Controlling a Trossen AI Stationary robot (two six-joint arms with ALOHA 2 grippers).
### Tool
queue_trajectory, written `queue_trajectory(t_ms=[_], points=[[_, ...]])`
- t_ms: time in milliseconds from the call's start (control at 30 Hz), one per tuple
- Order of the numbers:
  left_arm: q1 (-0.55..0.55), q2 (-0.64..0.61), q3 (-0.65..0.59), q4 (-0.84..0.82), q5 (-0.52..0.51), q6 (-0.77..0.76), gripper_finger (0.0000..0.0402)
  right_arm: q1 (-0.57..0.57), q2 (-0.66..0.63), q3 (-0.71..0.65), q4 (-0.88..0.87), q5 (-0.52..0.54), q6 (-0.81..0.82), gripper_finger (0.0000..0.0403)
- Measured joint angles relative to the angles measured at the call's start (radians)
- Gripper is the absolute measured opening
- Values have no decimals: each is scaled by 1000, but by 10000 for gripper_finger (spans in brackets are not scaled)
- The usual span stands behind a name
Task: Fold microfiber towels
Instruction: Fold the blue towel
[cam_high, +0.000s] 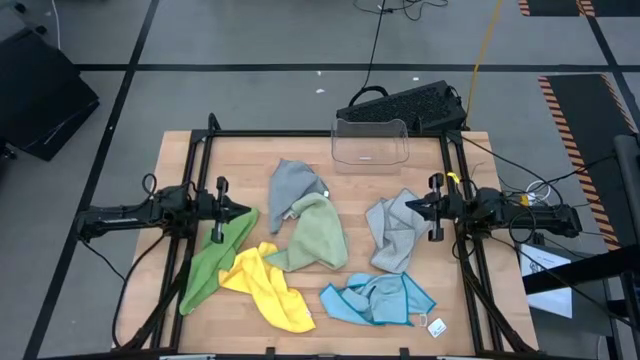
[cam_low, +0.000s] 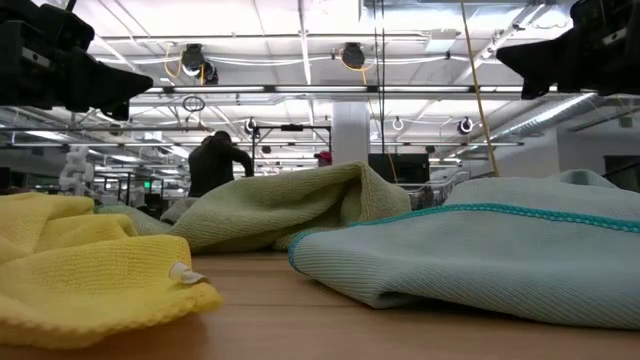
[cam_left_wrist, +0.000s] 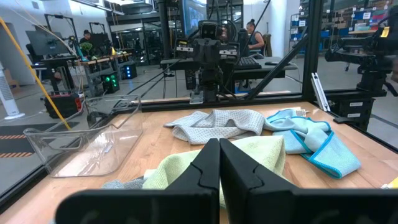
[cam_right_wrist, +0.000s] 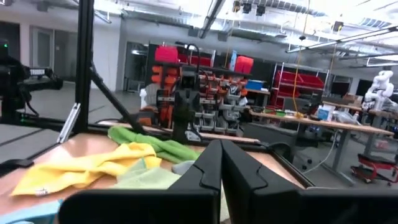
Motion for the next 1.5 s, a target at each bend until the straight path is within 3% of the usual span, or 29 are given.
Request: queue_trajectory(t_ms=[300, 1033, 1300, 1500], points=[[0, 0, 0, 0, 0, 0, 6, 0, 85, 199, -194, -3, 143, 0], [0, 0, 0, 0, 0, 0, 6, 2, 621, 849, -567, -3, 210, 0], [0, 0, 0, 23, 0, -121, 6, 2, 705, 923, -611, -5, 249, 0], [0, 1, 42, 78, 21, -124, 6, 2, 715, 923, -627, -6, 262, 0]])
